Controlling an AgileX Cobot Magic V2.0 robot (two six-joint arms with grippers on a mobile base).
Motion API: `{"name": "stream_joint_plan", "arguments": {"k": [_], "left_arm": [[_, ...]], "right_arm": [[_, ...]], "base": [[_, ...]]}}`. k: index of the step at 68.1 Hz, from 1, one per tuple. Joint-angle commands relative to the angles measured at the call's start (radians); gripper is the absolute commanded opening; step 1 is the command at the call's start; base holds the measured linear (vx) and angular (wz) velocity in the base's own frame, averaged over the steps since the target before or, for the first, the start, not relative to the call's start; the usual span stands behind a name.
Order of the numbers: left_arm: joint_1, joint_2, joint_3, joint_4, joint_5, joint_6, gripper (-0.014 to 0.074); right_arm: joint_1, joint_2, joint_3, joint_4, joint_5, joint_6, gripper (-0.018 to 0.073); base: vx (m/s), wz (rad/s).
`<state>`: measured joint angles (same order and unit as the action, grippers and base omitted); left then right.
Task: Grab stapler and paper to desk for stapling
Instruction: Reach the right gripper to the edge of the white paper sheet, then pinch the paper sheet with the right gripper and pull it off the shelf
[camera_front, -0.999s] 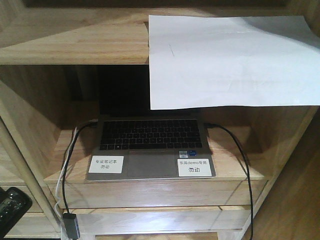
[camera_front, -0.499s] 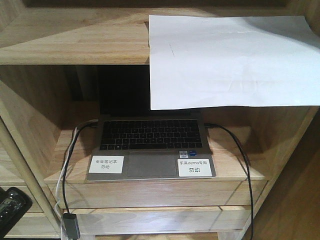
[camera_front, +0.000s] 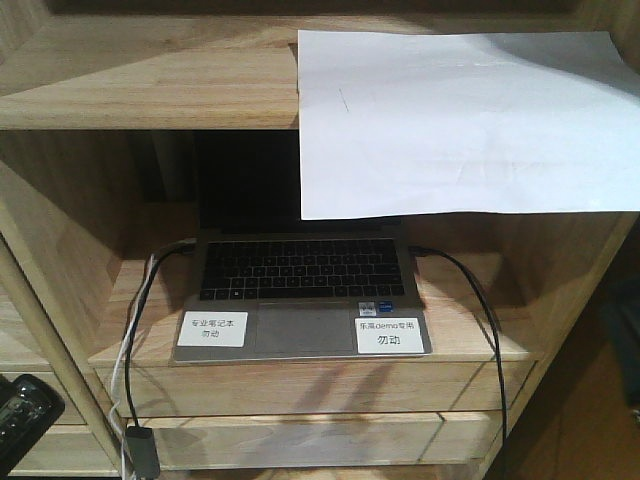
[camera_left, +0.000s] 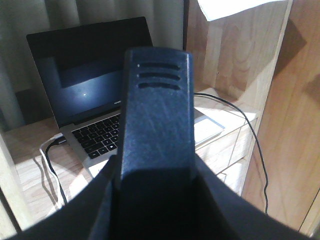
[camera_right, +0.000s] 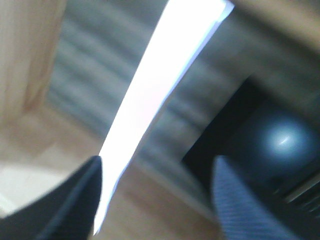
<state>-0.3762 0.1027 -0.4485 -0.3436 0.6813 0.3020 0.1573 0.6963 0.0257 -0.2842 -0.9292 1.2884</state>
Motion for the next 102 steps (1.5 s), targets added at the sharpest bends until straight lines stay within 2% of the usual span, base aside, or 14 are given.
{"name": "stream_joint_plan", "arguments": {"k": [1,12,34,52,55,62,75,87,102], "left_arm": [[-0.001,0.010,-0.029,-0.029,-0.116,-0.001,-0.0006],[-0.001,0.010,-0.029,-0.029,-0.116,-0.001,-0.0006],[-0.001,0.010,-0.029,-0.029,-0.116,-0.001,-0.0006],[-0.001,0.010,-0.029,-0.029,-0.116,-0.001,-0.0006],[-0.001,0.010,-0.029,-0.029,-0.116,-0.001,-0.0006],[-0.001,0.010,-0.029,-0.029,-0.116,-0.001,-0.0006],[-0.001,0.010,-0.029,-0.029,-0.116,-0.001,-0.0006],[-0.001,0.010,-0.029,-0.029,-0.116,-0.001,-0.0006],[-0.001,0.010,-0.029,-0.029,-0.116,-0.001,-0.0006]], "right_arm": [[-0.001,0.132,-0.052,-0.044,-0.225,-0.003,0.0497],[-0.001,0.352,-0.148,-0.068,-0.422,-0.003,0.0497],[-0.001,0.477,-0.322,-0.125,-0.422,0.000,0.0497],[-0.001,0.478,-0.390,-0.097,-0.421,-0.007,0.0475],[-0.001,0.478,-0.400,-0.094,-0.421,-0.007,0.0454],[-0.001,0.478,-0.420,-0.084,-0.421,-0.006,0.0344],[-0.001,0.477,-0.425,-0.081,-0.421,0.000,-0.0017],[-0.001,0.421,-0.416,-0.125,-0.421,0.001,-0.0006],[-0.001,0.293,-0.360,-0.117,-0.419,-0.002,-0.0003]], "base": [[0.00,0.00],[0.00,0.00],[0.00,0.00],[0.00,0.00],[0.00,0.00],[0.00,0.00],[0.00,0.00],[0.00,0.00],[0.00,0.00]]}}
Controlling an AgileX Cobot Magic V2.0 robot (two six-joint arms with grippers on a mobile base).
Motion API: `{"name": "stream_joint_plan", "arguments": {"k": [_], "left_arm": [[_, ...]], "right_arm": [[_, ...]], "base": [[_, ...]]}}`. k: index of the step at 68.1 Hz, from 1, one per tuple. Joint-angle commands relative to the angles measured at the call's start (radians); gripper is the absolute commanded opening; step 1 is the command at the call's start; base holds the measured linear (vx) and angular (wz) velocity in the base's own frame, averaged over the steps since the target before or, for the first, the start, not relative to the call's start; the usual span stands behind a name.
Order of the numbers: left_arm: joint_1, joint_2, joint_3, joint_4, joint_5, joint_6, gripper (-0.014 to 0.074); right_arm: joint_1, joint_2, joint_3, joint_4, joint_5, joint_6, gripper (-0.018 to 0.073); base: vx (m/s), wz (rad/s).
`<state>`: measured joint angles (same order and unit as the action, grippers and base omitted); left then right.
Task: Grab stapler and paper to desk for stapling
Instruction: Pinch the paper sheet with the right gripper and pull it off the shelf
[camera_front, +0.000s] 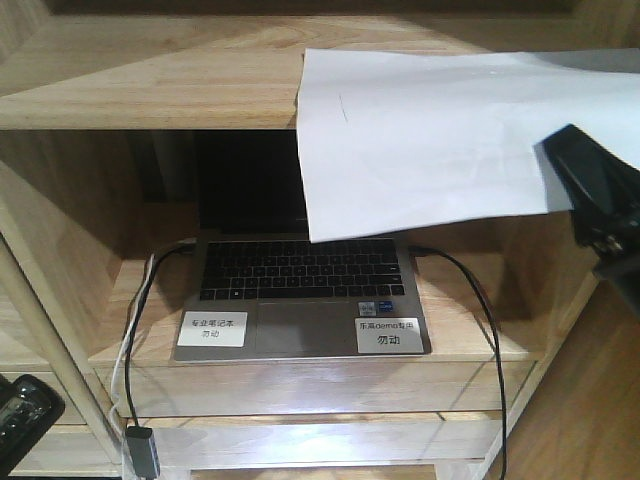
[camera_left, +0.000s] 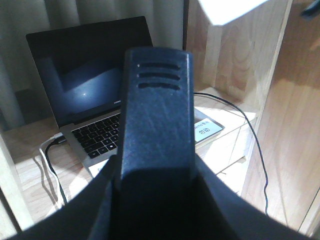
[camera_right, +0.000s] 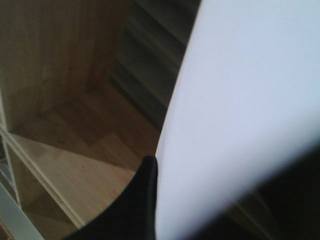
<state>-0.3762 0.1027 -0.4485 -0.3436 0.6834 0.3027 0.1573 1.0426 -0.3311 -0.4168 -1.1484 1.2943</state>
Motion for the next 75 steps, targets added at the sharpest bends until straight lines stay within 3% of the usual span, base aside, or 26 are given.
{"name": "stream_joint_plan", "arguments": {"k": [1,28,44,75], "left_arm": [[-0.001,0.010,-0.029,-0.029,-0.118,-0.002,-0.0006],[-0.001,0.010,-0.029,-0.029,-0.118,-0.002,-0.0006],[-0.001,0.010,-0.029,-0.029,-0.118,-0.002,-0.0006],[-0.001,0.010,-0.029,-0.029,-0.118,-0.002,-0.0006]], "right_arm": [[-0.001,-0.063,0.001,0.017,-0.198,-0.009,-0.0003],[-0.001,-0.308,0.201,0.029,-0.158,-0.023,-0.0002],[-0.001,-0.449,0.333,0.132,-0.139,-0.024,-0.0002],[-0.001,-0.501,0.379,0.146,-0.131,-0.032,-0.0001]], "base": [[0.00,0.00],[0.00,0.00],[0.00,0.00],[0.00,0.00]]}}
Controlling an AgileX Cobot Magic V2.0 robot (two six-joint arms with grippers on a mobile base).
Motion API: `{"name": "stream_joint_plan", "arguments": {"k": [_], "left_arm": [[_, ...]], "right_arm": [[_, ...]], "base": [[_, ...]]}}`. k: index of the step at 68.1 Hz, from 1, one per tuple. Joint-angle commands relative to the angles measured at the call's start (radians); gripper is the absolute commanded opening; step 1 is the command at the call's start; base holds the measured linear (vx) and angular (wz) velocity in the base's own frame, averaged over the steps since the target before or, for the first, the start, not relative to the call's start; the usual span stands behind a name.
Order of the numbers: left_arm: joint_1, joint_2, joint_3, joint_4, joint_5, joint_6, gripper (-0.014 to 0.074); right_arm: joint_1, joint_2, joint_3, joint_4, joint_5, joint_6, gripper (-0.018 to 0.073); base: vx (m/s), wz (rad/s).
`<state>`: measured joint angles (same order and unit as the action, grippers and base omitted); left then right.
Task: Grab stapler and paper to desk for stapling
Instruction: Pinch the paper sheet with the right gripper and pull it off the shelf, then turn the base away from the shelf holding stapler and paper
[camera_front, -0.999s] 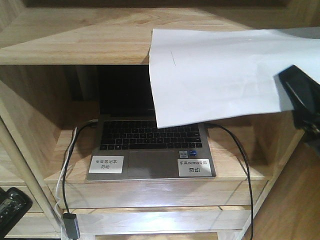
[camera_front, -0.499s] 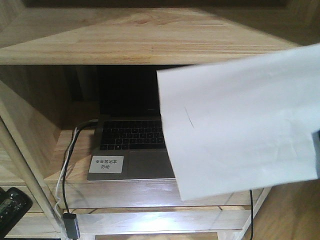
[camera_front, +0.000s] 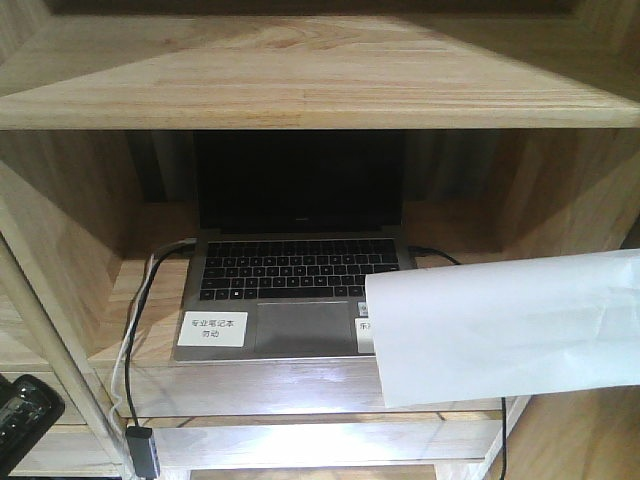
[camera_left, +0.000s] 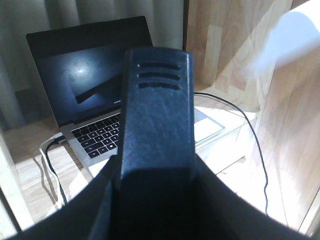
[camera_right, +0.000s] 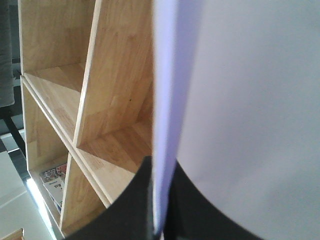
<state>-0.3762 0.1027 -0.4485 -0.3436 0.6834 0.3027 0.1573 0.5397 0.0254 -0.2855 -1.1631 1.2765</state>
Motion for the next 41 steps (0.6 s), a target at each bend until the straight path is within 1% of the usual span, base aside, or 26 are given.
{"name": "stream_joint_plan", "arguments": {"k": [1,41], "left_arm": [[-0.001,0.010,-0.029,-0.029,-0.118,-0.002,-0.0006],[-0.001,0.010,-0.029,-0.029,-0.118,-0.002,-0.0006]], "right_arm": [[-0.001,0.002,0.023,0.015,-0.116,-0.014,-0.0001],[-0.001,0.002,0.023,0.015,-0.112,-0.014,-0.0001]], "base": [[0.00,0.00],[0.00,0.00]]}}
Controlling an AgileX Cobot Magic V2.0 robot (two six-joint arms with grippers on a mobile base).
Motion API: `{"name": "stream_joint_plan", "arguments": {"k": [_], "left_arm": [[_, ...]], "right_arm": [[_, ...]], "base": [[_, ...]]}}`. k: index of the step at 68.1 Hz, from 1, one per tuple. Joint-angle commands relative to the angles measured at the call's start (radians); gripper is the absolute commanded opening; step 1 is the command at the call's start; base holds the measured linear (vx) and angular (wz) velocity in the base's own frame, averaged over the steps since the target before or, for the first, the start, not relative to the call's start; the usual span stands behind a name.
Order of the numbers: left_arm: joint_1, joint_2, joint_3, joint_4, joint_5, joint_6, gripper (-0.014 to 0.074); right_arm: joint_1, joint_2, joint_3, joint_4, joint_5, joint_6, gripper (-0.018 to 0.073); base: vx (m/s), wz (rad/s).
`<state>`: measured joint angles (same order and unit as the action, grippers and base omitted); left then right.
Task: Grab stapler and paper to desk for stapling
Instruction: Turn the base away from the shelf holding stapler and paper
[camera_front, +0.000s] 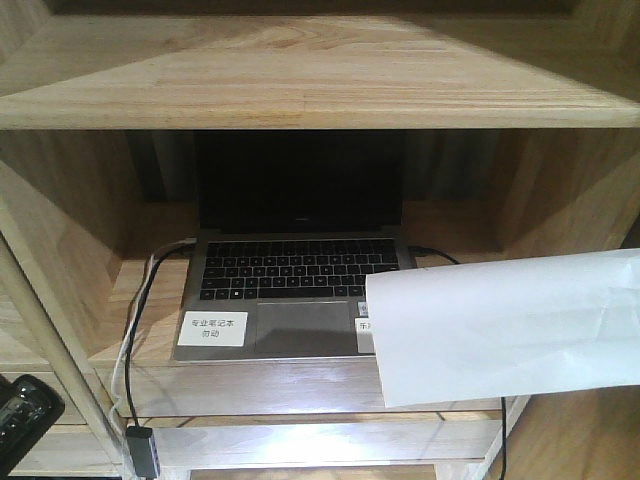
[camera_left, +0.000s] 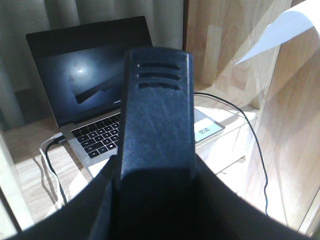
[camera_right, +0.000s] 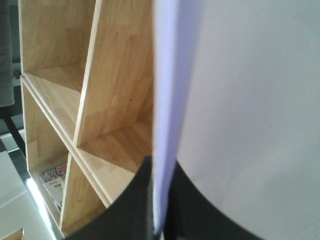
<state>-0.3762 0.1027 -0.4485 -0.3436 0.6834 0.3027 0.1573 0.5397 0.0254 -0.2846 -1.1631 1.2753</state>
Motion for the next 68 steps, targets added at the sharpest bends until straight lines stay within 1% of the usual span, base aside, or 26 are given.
{"name": "stream_joint_plan", "arguments": {"k": [1,33,49,68], "left_arm": [[-0.001,0.010,-0.029,-0.029,-0.118,-0.002,-0.0006],[-0.001,0.010,-0.029,-0.029,-0.119,-0.002,-0.0006],[-0.001,0.010,-0.029,-0.029,-0.118,-0.002,-0.0006],[-0.001,0.010,-0.029,-0.029,-0.118,-0.002,-0.0006]], "right_arm": [[-0.001,0.002,0.023,0.014,-0.112,-0.013,-0.0001],[-0.001,0.002,0.023,0.014,-0.116,-0.013,-0.0001],[-0.001,0.002,0.023,0.014,-0.115,-0.013,-0.0001],[-0.001,0.002,0.023,0.014,-0.115,-0.013,-0.0001]], "base": [[0.00,0.00],[-0.07,0.06],[-0.17,0.13],[-0.23,-0.02]]}}
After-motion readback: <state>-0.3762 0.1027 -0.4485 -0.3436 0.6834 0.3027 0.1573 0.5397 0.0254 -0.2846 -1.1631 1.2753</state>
